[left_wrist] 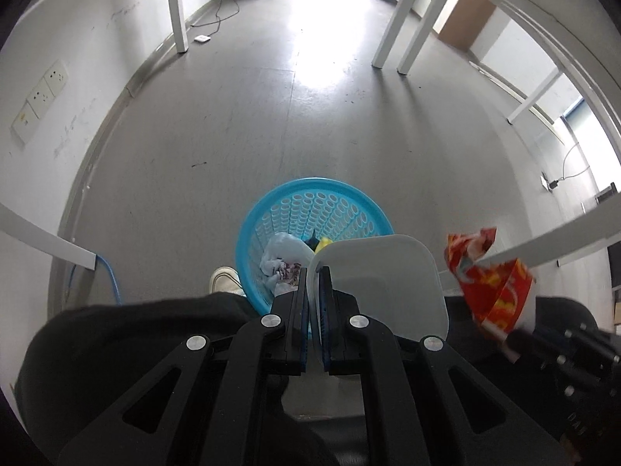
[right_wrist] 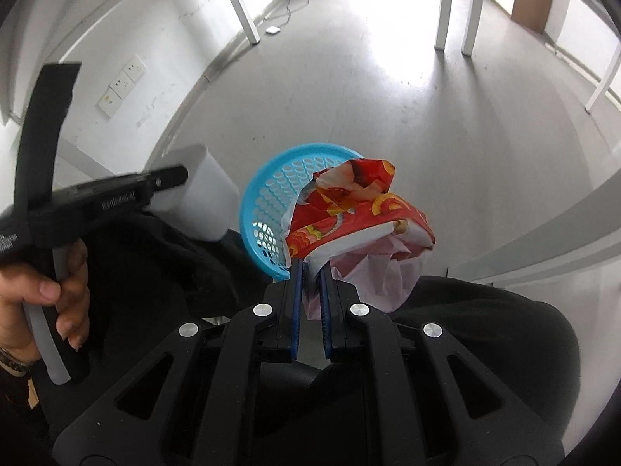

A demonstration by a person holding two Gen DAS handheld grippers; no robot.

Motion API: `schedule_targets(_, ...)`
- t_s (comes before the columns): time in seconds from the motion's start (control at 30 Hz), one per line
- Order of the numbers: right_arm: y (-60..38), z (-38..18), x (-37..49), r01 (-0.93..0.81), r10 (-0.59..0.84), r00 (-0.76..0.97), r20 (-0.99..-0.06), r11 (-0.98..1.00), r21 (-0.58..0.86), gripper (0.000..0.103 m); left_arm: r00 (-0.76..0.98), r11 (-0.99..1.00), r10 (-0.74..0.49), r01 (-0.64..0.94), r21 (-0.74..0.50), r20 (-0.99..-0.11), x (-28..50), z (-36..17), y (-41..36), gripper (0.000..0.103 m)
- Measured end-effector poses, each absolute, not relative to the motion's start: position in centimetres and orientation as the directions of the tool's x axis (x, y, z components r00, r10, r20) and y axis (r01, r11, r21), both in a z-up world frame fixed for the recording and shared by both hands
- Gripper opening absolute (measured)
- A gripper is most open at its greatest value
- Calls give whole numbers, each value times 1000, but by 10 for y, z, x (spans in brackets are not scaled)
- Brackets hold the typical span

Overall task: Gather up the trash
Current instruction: 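Carry the white cup and red wrapper over the blue wastebasket with both grippers, then open both grippers to drop the cup and wrapper into the basket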

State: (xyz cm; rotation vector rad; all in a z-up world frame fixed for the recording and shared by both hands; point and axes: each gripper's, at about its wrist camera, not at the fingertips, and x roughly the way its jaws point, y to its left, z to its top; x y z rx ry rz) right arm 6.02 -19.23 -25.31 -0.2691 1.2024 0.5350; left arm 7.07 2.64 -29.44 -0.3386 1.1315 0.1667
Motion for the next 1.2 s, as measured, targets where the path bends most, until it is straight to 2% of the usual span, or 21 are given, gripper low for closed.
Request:
schedule_targets(0.73,-158,-364,152,-460,165,69,-984,881,115,8,283,916,-55,-368,-162,-958,148,-346,55,4)
schedule_targets(1.2,-127,-405,182,-476,113,16,-993,874,92,8,240,899,-82,-401,-176,-967,170,-363,69,4)
